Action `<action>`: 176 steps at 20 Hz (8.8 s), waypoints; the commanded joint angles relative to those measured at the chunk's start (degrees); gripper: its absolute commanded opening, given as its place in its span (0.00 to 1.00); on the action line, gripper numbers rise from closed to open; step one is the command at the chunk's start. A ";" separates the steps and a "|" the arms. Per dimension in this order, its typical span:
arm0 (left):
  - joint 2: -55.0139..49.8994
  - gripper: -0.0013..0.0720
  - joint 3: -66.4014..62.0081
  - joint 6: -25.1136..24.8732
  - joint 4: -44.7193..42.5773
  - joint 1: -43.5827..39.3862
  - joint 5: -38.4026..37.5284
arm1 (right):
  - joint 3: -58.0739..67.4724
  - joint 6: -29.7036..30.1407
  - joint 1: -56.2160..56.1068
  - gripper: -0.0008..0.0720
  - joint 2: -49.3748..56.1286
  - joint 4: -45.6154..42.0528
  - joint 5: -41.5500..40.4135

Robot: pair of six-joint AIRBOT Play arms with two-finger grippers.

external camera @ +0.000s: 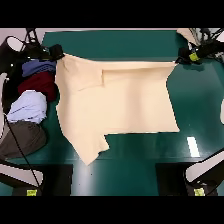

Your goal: Fold the shirts.

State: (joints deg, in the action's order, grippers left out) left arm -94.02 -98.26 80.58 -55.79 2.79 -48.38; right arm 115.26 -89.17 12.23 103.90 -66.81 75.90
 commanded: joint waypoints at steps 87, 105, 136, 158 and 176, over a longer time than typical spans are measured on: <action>28.44 0.05 41.11 -0.31 -7.02 -8.04 -8.09 | -48.52 -1.92 -7.41 0.04 -29.79 -10.67 -4.44; 20.92 0.05 33.66 -0.11 3.39 -9.51 -5.81 | -47.45 19.69 17.44 0.88 -14.67 12.20 3.61; -13.55 0.05 7.19 6.49 3.26 -34.53 -1.81 | -20.61 9.40 -15.87 0.04 -29.42 23.87 5.70; 17.75 0.05 0.63 4.42 -16.31 -4.48 -16.72 | -16.26 6.99 -53.70 0.04 -17.22 28.20 -26.38; 24.55 0.05 0.59 2.93 -10.27 2.54 -20.41 | -44.74 7.48 -23.96 0.96 -17.79 17.42 -14.16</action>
State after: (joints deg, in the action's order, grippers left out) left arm -69.54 -97.60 83.59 -68.77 5.26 -69.06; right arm 76.77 -83.05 -20.43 85.30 -52.42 55.66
